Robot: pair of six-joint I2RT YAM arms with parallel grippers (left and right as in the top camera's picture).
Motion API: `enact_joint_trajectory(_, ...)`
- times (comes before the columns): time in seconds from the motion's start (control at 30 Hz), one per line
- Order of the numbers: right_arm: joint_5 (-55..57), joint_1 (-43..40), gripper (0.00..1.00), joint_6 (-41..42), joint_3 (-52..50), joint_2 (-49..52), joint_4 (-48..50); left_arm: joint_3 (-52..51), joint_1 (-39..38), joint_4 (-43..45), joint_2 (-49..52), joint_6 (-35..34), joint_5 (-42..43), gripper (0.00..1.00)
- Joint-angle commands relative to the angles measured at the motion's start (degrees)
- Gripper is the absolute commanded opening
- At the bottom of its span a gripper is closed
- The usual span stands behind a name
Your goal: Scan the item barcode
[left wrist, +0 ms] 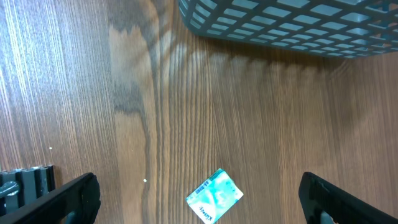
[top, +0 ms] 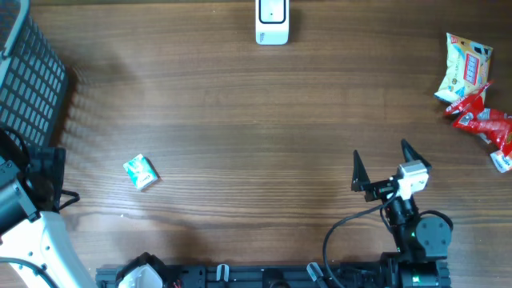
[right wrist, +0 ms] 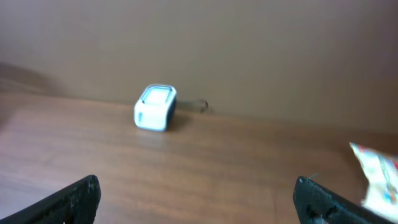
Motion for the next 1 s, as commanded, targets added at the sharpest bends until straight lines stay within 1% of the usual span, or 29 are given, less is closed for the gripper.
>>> enact_joint_trajectory(0.0, 6.1, 0.2, 1.0, 0.4, -0.1, -0.9, -0.8, 0.7, 0.3, 0.1, 0.0, -0.5, -0.1, 1.0)
enact_joint_trajectory(0.1, 8.0, 0.2, 1.0, 0.7, -0.1, -0.9, -0.9, 0.7, 0.3, 0.1, 0.0, -0.5, -0.1, 1.0)
enact_joint_trajectory(0.97, 7.6, 0.2, 1.0, 0.7, -0.1, -0.8, -0.9, 0.7, 0.3, 0.1, 0.0, -0.5, -0.1, 1.0)
